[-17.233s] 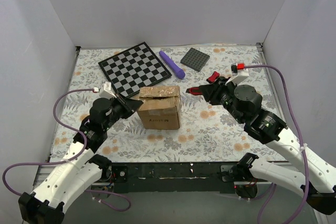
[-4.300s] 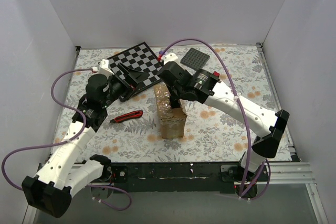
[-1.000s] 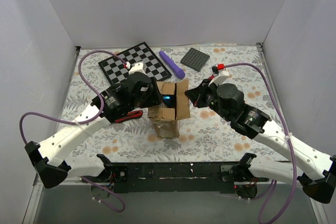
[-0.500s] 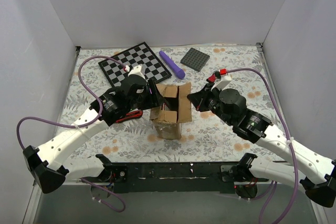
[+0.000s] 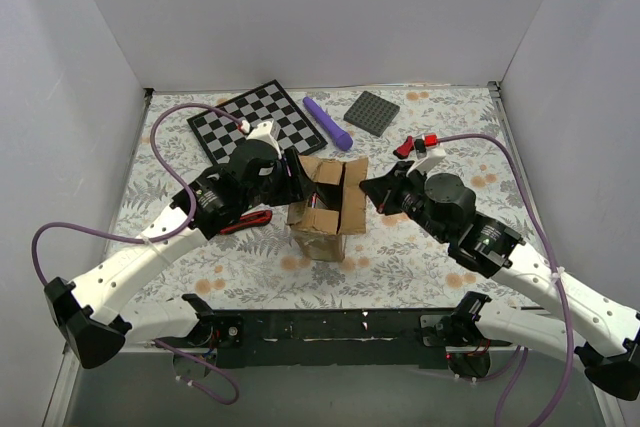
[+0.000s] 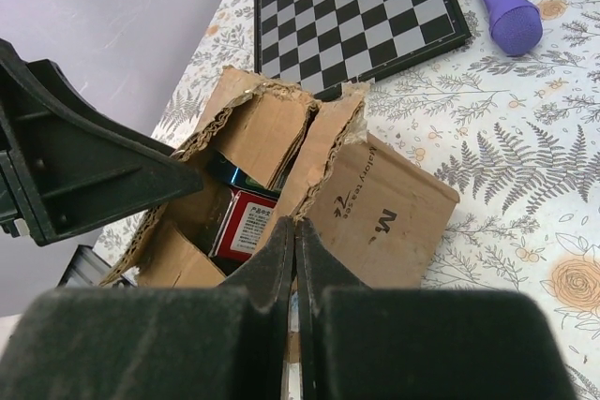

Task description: Unpack the express box

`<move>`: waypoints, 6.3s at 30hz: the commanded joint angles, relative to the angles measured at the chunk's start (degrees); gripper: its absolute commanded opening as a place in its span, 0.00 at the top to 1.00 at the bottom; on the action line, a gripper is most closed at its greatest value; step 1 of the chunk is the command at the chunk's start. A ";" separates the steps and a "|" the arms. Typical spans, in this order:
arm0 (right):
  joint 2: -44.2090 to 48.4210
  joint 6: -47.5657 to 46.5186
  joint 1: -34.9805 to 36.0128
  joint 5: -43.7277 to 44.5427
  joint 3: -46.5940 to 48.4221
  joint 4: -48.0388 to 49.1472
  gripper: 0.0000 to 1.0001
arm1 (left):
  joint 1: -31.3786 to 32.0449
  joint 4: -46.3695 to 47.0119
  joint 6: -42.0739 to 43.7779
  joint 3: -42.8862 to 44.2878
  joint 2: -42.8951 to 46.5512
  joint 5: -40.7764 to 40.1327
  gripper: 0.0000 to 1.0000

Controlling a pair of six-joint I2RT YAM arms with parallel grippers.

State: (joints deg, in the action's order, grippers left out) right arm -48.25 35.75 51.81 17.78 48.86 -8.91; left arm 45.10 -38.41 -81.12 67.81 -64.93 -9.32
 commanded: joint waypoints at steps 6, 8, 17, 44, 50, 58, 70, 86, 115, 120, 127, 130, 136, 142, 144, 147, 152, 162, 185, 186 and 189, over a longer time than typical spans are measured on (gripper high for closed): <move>0.79 -2.88 -0.66 2.35 2.98 -2.17 0.49 | -1.51 3.70 11.50 1.89 -0.90 -0.17 1.00; 0.09 -3.40 -0.66 1.74 4.31 -2.17 0.40 | -1.51 3.96 13.09 1.89 -1.25 0.18 1.00; -2.90 -7.61 -0.66 3.04 10.55 -2.08 0.24 | -1.51 7.38 22.58 2.32 -4.24 2.64 0.74; -15.55 -11.48 -21.75 -4.59 4.13 10.47 0.86 | 1.65 1.67 -15.53 -20.95 21.59 -2.81 1.00; -25.57 -11.49 -23.86 -12.48 7.74 14.53 0.85 | 5.43 5.43 -14.25 -24.65 20.90 8.50 1.00; -33.31 -10.26 -23.95 -24.89 7.56 20.07 0.86 | 6.84 16.00 -9.85 -29.75 14.57 24.26 1.00; -27.25 -13.42 -23.77 -35.97 0.80 21.13 0.86 | 3.95 8.97 -10.73 -27.91 7.80 6.07 1.00; -15.13 -9.91 -19.82 -37.03 -11.85 21.03 0.86 | -9.24 17.31 -2.47 -20.97 -3.10 6.25 0.99; -10.47 -9.55 -9.62 -22.53 -15.82 20.26 0.80 | -24.36 29.02 6.33 -6.65 -21.12 1.51 0.76; -5.81 -11.84 -9.63 -19.63 -12.66 11.91 0.54 | -25.85 21.12 9.05 -3.83 -15.95 -3.76 0.35; 0.52 -13.86 -9.62 -21.03 -14.67 7.34 0.49 | -26.03 7.33 2.91 -11.55 -3.99 -10.54 0.26; 2.89 -13.95 -9.54 -20.77 -15.90 5.92 0.50 | -26.21 4.41 1.76 -16.39 -2.14 -10.02 0.25; 5.01 -13.42 -9.62 -21.30 -17.57 5.39 0.50 | -27.78 1.68 3.25 -17.46 -10.73 -7.30 0.17; 7.29 -13.33 -9.54 -20.59 -17.66 5.13 0.50 | -29.02 2.99 6.14 -16.05 -15.84 -5.10 0.13; 7.82 -13.60 -9.62 -20.51 -18.01 4.95 0.50 | -28.93 1.77 9.47 -14.64 -16.63 -5.00 0.13; 8.35 -13.95 -9.54 -20.24 -18.80 5.30 0.50 | -29.02 2.02 10.37 -15.95 -14.19 -4.22 0.12; 8.26 -13.78 -9.54 -20.50 -19.86 6.97 0.50 | -29.46 2.56 -4.18 -20.08 -4.00 -0.70 0.03; 7.91 -13.69 -9.54 -20.77 -18.80 7.59 0.50 | -30.33 -5.72 -42.62 -28.25 4.01 -5.35 0.05; 7.91 -13.25 -9.62 -21.73 -17.22 6.45 0.50 | -35.35 -11.31 -62.93 -22.65 -16.62 1.32 0.07; 7.73 -13.16 -9.62 -22.00 -17.22 6.62 0.50 | -35.35 -12.72 -64.06 -21.42 -19.59 1.32 0.07; 7.47 -13.07 -9.63 -22.61 -16.78 6.71 0.50 | -35.87 -13.09 -66.08 -20.00 -21.21 2.20 0.08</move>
State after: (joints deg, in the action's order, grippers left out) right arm -40.64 22.33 42.02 -3.55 29.15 -4.56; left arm 10.00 -43.29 -114.52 46.48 -83.70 -7.07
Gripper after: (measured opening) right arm 0.497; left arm 0.934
